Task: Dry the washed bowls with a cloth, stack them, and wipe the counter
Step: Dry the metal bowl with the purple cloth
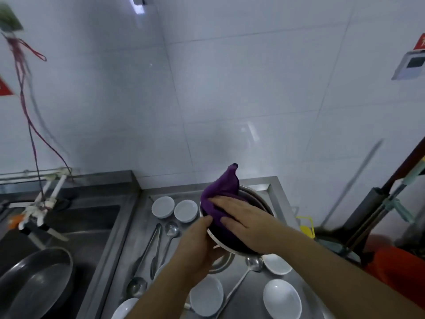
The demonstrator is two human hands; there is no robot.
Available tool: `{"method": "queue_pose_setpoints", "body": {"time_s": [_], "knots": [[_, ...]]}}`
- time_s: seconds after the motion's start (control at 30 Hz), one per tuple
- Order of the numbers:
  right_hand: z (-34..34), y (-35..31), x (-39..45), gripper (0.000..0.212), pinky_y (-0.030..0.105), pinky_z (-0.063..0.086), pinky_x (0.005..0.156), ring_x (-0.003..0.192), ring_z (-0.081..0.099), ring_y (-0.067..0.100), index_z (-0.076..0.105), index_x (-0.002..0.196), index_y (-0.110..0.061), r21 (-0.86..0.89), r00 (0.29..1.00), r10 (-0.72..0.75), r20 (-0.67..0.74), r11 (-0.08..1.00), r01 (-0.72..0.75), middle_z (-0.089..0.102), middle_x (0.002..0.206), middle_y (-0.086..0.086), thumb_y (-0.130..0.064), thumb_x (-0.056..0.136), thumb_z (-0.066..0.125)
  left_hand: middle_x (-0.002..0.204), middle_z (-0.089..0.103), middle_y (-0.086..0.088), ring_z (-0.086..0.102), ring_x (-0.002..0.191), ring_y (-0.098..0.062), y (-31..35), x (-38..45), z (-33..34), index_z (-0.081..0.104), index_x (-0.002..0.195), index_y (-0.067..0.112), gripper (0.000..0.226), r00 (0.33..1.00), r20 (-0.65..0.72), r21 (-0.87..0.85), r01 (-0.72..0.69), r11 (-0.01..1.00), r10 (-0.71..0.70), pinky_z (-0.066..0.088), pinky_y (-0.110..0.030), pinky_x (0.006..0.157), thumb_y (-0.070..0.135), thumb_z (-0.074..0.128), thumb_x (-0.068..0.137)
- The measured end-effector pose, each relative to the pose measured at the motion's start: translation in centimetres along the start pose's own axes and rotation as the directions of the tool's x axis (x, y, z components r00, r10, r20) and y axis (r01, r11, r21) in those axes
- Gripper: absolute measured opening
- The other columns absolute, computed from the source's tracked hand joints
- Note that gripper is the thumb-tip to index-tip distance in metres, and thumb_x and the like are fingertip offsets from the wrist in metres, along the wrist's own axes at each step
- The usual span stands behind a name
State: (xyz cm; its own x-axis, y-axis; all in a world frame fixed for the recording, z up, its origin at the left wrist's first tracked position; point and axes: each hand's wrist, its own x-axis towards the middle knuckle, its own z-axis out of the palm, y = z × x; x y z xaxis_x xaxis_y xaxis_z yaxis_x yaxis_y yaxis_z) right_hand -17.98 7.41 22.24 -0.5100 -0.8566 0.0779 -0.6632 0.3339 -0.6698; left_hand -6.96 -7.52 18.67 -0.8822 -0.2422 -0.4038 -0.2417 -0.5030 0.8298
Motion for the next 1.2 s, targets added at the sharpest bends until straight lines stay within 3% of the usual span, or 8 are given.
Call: {"method": "queue_pose_setpoints", "body": {"time_s": [0.17, 0.43, 0.53, 0.83, 1.0, 1.1, 1.17, 1.2], "knots": [[-0.6, -2.3, 3.2, 0.039, 0.028, 0.038, 0.115, 0.130, 0.052, 0.015, 0.054, 0.147, -0.026, -0.359, 0.988, -0.058, -0.145, 0.933, 0.002, 0.059, 0.145, -0.005, -0.033, 0.109, 0.049, 0.123, 0.071, -0.027, 0.073, 0.109, -0.041, 3.4, -1.0, -1.9, 0.070, 0.125, 0.016, 0.047, 0.988, 0.072, 0.034, -0.137, 0.990, 0.134, 0.062, -0.057, 0.087, 0.032, 0.072, 0.081], [0.5, -8.0, 7.8, 0.026, 0.049, 0.051, 0.091, 0.099, 0.062, 0.033, 0.050, 0.120, -0.007, -0.287, 0.923, 0.345, -0.171, 0.879, -0.382, 0.062, 0.118, 0.016, -0.028, 0.110, 0.038, 0.130, 0.072, -0.015, 0.072, 0.116, -0.038, 6.8, -1.6, -4.7, 0.058, 0.143, 0.024, 0.054, 0.922, 0.196, 0.053, -0.351, 0.935, 0.335, 0.063, -0.044, 0.083, 0.018, 0.065, 0.089], [1.0, -9.4, 8.1, 0.030, 0.035, 0.047, 0.065, 0.078, 0.062, 0.022, 0.049, 0.118, -0.006, -0.156, 0.876, 0.468, -0.116, 0.863, -0.481, 0.067, 0.097, 0.010, -0.033, 0.108, 0.040, 0.134, 0.070, -0.010, 0.071, 0.119, -0.033, 7.6, -1.8, -5.6, 0.053, 0.148, 0.028, 0.066, 0.906, 0.216, 0.075, -0.387, 0.919, 0.363, 0.063, -0.045, 0.088, 0.023, 0.069, 0.084], [3.5, -11.3, 6.0, 0.018, 0.028, 0.059, 0.069, 0.075, 0.068, 0.008, 0.069, 0.101, -0.039, 0.457, 0.923, 0.384, -0.034, 0.827, -0.327, 0.075, 0.094, -0.001, -0.037, 0.098, 0.052, 0.151, 0.059, -0.004, 0.063, 0.133, -0.033, 7.1, -2.0, -7.9, 0.043, 0.154, 0.050, 0.081, 0.910, 0.360, -0.033, -0.210, 0.977, 0.207, 0.059, -0.052, 0.095, 0.035, 0.085, 0.086], [4.1, -10.5, 7.9, 0.012, 0.020, 0.050, 0.061, 0.066, 0.063, 0.004, 0.057, 0.105, -0.036, 0.193, 0.860, 0.300, -0.412, 0.952, -0.239, 0.067, 0.080, -0.005, -0.030, 0.110, 0.048, 0.147, 0.064, -0.002, 0.063, 0.134, -0.031, 6.7, -1.8, -7.4, 0.052, 0.147, 0.050, 0.077, 0.907, 0.385, -0.089, -0.149, 0.985, 0.172, 0.060, -0.053, 0.095, 0.046, 0.089, 0.080], [2.8, -11.1, 8.9, 0.012, 0.031, 0.047, 0.063, 0.064, 0.054, 0.013, 0.055, 0.104, -0.017, 0.161, 0.820, 0.439, -0.367, 0.898, -0.409, 0.053, 0.072, -0.007, -0.028, 0.105, 0.051, 0.141, 0.067, -0.006, 0.068, 0.126, -0.034, 6.4, -2.0, -6.4, 0.058, 0.142, 0.047, 0.072, 0.921, 0.319, -0.131, -0.192, 0.973, 0.225, 0.061, -0.051, 0.091, 0.045, 0.090, 0.078], [1.4, -10.3, 9.6, 0.009, 0.042, 0.038, 0.068, 0.066, 0.047, 0.018, 0.047, 0.094, -0.011, -0.250, 0.827, 0.409, -0.387, 0.816, -0.521, 0.046, 0.075, -0.005, -0.019, 0.097, 0.047, 0.137, 0.070, -0.007, 0.072, 0.119, -0.034, 6.8, -2.2, -5.8, 0.059, 0.142, 0.045, 0.064, 0.924, 0.251, -0.120, -0.264, 0.957, 0.287, 0.063, -0.048, 0.085, 0.039, 0.082, 0.082], [0.7, -10.0, 9.9, 0.004, 0.042, 0.040, 0.071, 0.070, 0.050, 0.019, 0.044, 0.100, -0.012, -0.169, 0.825, 0.395, -0.403, 0.854, -0.491, 0.051, 0.084, -0.003, -0.016, 0.099, 0.044, 0.135, 0.071, -0.006, 0.073, 0.118, -0.033, 7.2, -2.2, -5.5, 0.057, 0.144, 0.043, 0.061, 0.917, 0.224, -0.105, -0.313, 0.944, 0.329, 0.063, -0.046, 0.083, 0.036, 0.076, 0.086]]}}
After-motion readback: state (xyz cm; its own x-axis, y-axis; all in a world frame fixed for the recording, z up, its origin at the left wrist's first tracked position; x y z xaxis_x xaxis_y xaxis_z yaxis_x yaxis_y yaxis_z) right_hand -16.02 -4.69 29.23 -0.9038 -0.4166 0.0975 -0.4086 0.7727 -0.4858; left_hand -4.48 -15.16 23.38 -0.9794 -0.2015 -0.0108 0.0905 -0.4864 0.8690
